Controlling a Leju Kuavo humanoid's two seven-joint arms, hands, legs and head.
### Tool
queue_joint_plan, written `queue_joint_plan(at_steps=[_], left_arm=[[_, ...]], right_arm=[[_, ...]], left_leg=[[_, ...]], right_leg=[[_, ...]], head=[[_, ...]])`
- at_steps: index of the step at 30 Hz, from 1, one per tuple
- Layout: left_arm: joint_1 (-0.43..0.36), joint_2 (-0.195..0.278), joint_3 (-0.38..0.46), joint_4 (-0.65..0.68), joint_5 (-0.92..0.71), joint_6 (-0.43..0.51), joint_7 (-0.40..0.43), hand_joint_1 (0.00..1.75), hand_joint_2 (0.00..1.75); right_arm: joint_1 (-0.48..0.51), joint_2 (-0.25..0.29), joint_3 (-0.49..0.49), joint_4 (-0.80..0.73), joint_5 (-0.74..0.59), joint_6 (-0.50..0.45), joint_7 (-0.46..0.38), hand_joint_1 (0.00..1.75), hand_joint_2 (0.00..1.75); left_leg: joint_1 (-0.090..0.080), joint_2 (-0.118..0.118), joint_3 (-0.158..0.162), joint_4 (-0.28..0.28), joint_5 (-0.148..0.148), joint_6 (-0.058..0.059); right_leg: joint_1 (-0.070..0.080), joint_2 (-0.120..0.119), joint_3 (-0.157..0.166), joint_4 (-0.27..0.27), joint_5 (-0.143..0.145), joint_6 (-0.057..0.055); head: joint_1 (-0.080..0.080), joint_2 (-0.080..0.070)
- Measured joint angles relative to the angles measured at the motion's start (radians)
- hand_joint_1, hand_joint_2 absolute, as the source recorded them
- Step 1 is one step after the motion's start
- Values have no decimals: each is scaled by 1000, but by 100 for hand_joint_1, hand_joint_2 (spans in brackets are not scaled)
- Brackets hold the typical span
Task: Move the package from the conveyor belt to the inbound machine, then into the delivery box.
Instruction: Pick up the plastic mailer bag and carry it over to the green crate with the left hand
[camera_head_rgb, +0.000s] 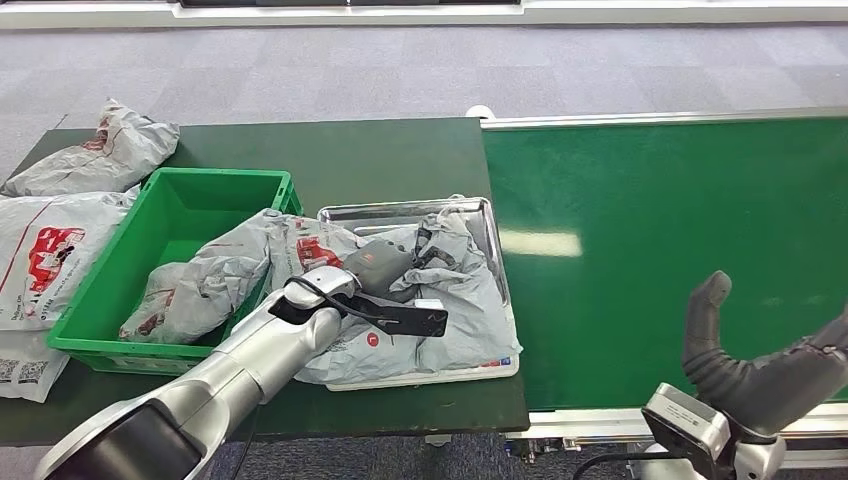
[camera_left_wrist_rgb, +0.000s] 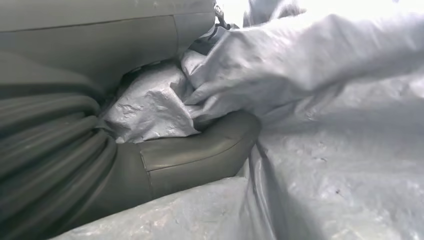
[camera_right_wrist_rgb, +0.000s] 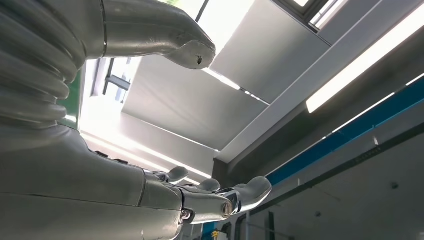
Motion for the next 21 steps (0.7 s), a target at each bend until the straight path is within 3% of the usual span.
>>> queue_joint_plan(at_steps=[5, 9, 15, 21], left_arm=[[36, 75, 63, -219, -50, 57, 22, 175, 175], [74, 156, 136, -434, -120, 164, 35, 175, 175], [75, 302, 271, -750, -417, 321, 116, 175, 175], [66, 393, 438, -882, -569, 373, 160, 175, 175]], right_arm=[[43, 4, -3, -29, 1, 0, -5, 0, 175], [98, 8, -26, -54, -33, 0, -58, 0, 175], [168, 34, -70, -80, -68, 0, -128, 0, 175], [205, 69, -99, -100, -56, 0, -131, 0, 175]], left_leg=[[0, 0, -1, 0, 0, 0], [0, 1, -3, 0, 0, 0], [1, 2, -4, 0, 0, 0], [2, 3, -4, -1, 0, -1]], right_leg=[[0, 0, -1, 0, 0, 0], [0, 1, -3, 0, 0, 0], [1, 2, -5, 0, 0, 0], [2, 3, -4, 0, 0, -1]], head=[[0, 0], [0, 0], [0, 0], [0, 0]])
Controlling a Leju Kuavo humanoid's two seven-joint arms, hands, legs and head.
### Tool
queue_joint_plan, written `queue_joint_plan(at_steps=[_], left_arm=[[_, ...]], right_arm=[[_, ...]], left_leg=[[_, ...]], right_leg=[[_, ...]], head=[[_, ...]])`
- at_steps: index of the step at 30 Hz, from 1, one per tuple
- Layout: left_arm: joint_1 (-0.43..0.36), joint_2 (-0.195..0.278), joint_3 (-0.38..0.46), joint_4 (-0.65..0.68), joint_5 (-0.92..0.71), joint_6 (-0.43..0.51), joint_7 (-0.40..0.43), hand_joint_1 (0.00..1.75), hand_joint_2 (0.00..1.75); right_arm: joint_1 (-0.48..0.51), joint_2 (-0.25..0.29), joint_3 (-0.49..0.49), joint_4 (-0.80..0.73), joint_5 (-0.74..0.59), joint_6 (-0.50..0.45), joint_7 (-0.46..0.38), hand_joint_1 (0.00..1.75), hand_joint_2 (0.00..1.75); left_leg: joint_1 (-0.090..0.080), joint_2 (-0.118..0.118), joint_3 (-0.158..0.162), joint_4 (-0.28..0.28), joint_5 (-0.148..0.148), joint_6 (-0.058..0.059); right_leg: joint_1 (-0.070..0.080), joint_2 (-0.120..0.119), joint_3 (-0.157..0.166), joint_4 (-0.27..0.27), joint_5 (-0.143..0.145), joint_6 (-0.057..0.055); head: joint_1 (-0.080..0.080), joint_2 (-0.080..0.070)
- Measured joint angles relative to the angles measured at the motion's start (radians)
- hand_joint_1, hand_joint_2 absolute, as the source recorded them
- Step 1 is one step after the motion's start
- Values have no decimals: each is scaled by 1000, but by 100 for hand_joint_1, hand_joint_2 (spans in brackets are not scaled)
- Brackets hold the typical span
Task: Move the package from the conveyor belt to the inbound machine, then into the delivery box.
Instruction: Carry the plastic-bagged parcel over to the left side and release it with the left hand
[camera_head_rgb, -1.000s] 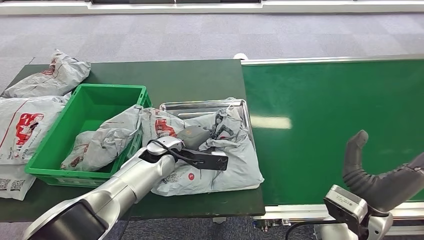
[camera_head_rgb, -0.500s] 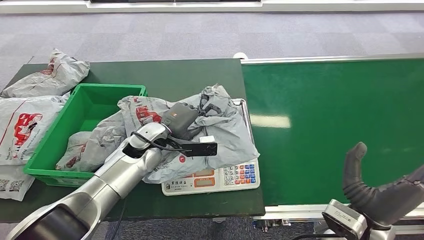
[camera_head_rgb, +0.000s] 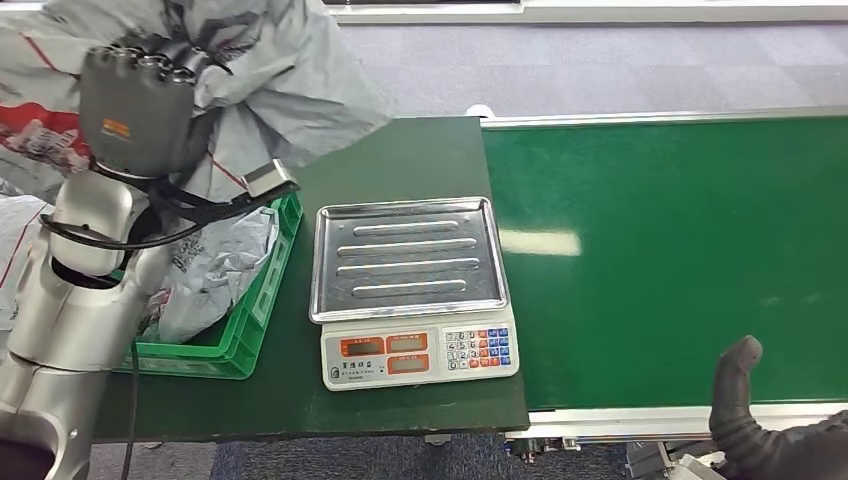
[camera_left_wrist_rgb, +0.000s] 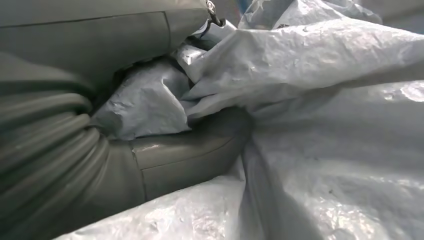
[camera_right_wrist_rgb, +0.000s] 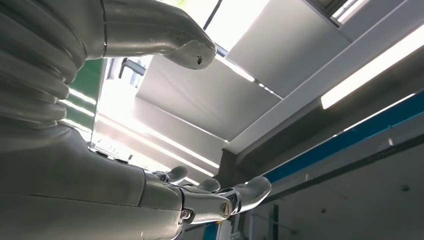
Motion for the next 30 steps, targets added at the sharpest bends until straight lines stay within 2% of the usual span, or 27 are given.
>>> queue_joint_plan(at_steps=[5, 12, 21, 26, 30], left_arm=[[75, 31, 117, 4, -12, 28, -8, 175, 175], [197, 28, 217, 32, 8, 13, -18, 175, 175], [332, 16, 306, 89, 60, 6, -58, 175, 175], [365, 11, 335, 132, 72, 6, -66, 175, 175], [368, 4, 349, 172, 116, -44, -84, 175, 175]], right_arm=[[21, 21, -5, -31, 32, 0, 25, 0, 175], [43, 27, -6, -57, 21, 0, 27, 0, 175], [49, 26, -8, -59, 25, 0, 50, 0, 175], [48, 25, -8, -59, 29, 0, 54, 0, 175], [48, 23, -8, -59, 30, 0, 64, 0, 175]], left_leg=[[0, 1, 1, 0, 0, 0], [0, 2, 1, 0, 0, 0], [0, 3, 0, 0, -1, 0], [0, 3, 0, 0, -1, 0], [0, 3, 0, 0, -1, 0]], right_leg=[[0, 1, 0, 0, 0, 0], [0, 3, -1, 0, 0, 0], [0, 3, -1, 0, 0, 0], [0, 3, -1, 0, 0, 0], [0, 3, -1, 0, 0, 0]], head=[[0, 0], [0, 0], [0, 0], [0, 0], [0, 0]])
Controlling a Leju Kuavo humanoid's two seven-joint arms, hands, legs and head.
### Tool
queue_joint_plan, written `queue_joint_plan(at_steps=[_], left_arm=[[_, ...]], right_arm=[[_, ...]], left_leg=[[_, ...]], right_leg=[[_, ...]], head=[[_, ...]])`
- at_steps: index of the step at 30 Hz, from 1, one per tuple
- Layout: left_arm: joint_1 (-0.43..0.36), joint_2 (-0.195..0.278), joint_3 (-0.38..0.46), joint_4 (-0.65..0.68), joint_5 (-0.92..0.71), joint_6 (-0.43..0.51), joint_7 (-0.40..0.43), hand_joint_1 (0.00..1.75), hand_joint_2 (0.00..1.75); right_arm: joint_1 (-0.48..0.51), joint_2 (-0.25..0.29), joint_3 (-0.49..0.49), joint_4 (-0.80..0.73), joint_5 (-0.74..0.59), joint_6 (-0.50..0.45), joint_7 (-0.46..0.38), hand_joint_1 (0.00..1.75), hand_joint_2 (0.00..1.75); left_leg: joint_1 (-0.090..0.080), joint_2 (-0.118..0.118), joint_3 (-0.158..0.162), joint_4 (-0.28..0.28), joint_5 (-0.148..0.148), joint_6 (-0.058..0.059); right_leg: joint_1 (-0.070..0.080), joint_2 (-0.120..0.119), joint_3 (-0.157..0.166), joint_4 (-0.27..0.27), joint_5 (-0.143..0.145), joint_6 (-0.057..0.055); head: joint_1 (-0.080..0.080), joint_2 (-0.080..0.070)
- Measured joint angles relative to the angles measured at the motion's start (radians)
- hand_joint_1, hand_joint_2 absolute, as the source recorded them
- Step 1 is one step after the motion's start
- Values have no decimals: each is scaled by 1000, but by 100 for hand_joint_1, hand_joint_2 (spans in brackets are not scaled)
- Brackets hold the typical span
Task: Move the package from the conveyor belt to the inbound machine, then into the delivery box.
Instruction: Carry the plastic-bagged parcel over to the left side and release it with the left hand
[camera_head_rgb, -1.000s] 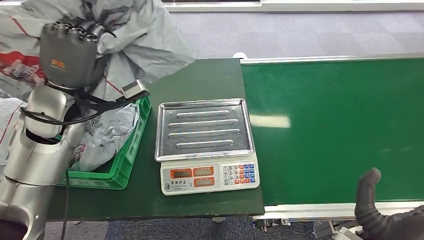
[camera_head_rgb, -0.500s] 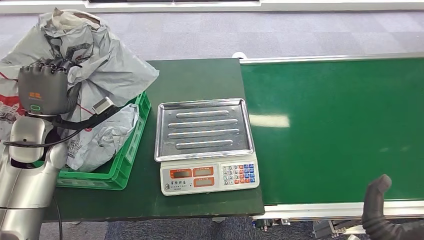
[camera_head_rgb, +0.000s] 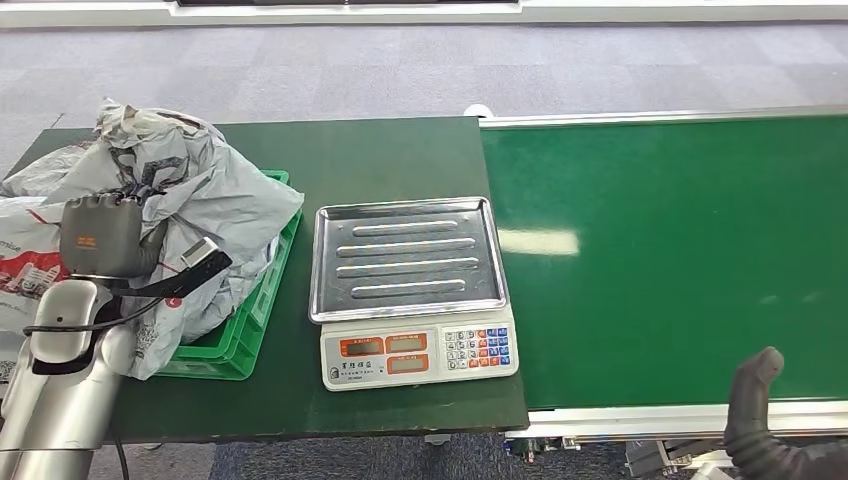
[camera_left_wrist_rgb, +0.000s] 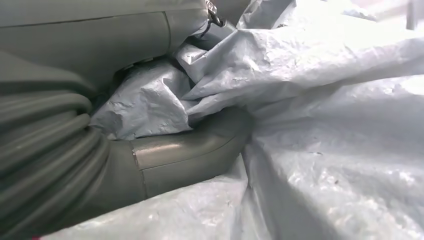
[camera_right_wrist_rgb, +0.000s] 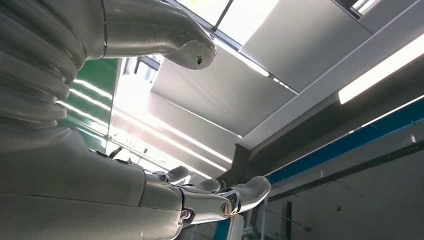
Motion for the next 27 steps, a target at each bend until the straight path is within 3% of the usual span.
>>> queue_joint_plan(at_steps=[5, 9, 12, 16, 27], left_arm=[[0, -8, 1, 48, 24, -26, -11, 174, 175], [-1, -12, 3, 71, 32, -30, -13, 3, 175], [-3, -14, 4, 93, 67, -58, -29, 0, 175], [-8, -18, 7, 128, 145, -73, -55, 0, 0], [41, -46, 11, 24, 428, -130, -93, 0, 0]], right_arm=[[0, -8, 0, 0, -1, 0, 4, 0, 175], [0, -13, 0, 0, -3, 0, 3, 0, 175], [4, -20, 0, 0, -15, 0, 0, 0, 175], [16, -33, 0, 0, -28, 0, 1, 0, 175], [33, -65, 0, 0, -42, 0, 18, 0, 175]], left_leg=[[0, 0, 0, 0, 0, 0], [0, 0, 0, 0, 0, 0], [0, 0, 0, 0, 0, 0], [0, 0, 0, 0, 0, 0], [0, 0, 0, 0, 0, 0]], right_leg=[[0, 0, 0, 0, 0, 0], [0, 0, 0, 0, 0, 0], [0, 0, 0, 0, 0, 0], [0, 0, 0, 0, 0, 0], [0, 0, 0, 0, 0, 0]], head=[[0, 0], [0, 0], [0, 0], [0, 0], [0, 0]])
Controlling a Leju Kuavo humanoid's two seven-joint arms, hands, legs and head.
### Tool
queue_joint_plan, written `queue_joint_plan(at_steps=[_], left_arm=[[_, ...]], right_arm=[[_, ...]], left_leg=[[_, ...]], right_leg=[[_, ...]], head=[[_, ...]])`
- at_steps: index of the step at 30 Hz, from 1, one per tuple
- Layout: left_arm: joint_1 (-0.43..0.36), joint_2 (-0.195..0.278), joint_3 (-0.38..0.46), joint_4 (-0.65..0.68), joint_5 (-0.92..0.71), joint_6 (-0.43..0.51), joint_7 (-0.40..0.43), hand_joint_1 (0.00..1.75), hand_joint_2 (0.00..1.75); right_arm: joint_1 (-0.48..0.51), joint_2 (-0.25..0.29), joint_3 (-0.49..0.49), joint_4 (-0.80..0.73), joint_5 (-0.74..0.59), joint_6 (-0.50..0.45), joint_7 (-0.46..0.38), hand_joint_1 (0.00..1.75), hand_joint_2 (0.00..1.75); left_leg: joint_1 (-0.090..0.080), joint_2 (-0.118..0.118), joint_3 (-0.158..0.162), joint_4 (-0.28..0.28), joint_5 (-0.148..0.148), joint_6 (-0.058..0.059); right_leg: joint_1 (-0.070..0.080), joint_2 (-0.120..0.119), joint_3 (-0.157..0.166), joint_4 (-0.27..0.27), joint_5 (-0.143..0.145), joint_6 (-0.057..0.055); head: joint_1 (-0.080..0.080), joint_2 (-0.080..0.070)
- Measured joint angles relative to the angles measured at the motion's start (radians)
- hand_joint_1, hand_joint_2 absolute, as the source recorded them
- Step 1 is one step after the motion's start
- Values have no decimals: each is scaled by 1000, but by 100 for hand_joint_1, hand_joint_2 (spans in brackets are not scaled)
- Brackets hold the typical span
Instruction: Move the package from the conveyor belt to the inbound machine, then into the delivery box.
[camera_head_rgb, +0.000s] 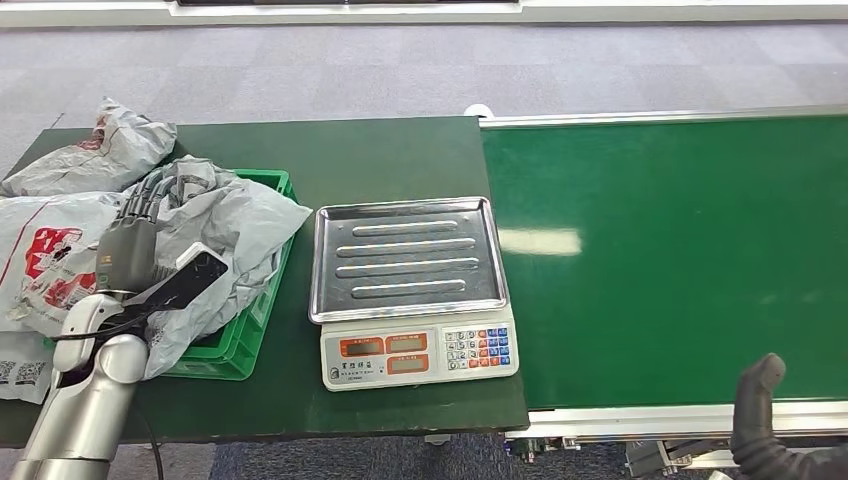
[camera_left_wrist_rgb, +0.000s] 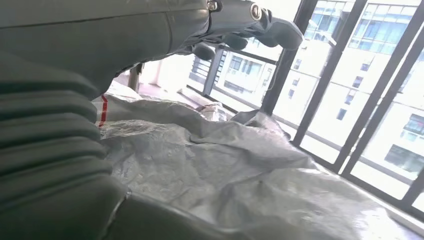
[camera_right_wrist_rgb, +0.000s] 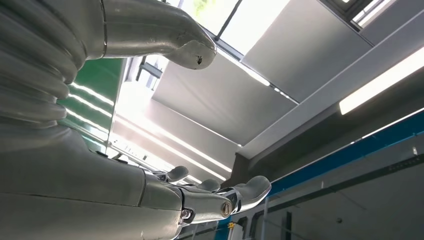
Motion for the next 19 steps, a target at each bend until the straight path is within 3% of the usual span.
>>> queue_joint_plan(at_steps=[4, 12, 15, 19], left_arm=[[36, -11, 7, -71, 109, 44, -42, 0, 0], [146, -40, 4, -314, 181, 342, -128, 0, 0], [176, -64, 1, -403, 219, 450, -223, 0, 0], [217, -141, 19, -509, 245, 476, -430, 0, 0]], right_arm=[[2, -6, 0, 0, 1, 0, 0, 0, 175], [-2, 4, 6, 2, 33, 0, -6, 0, 175], [-12, 21, 9, 5, 47, 0, -19, 0, 175], [-22, 56, 12, 9, 54, 0, -52, 0, 175]], left_leg=[[0, 0, 0, 0, 0, 0], [0, 1, -1, 0, -1, 0], [0, 1, 0, 0, -1, 0], [0, 0, -1, 0, -1, 1]], right_leg=[[0, 0, 0, 0, 0, 0], [0, 0, 0, 0, 0, 0], [0, 0, 0, 0, 0, 0], [0, -1, 1, 0, 0, 0]], head=[[0, 0], [0, 0], [0, 0], [0, 0]])
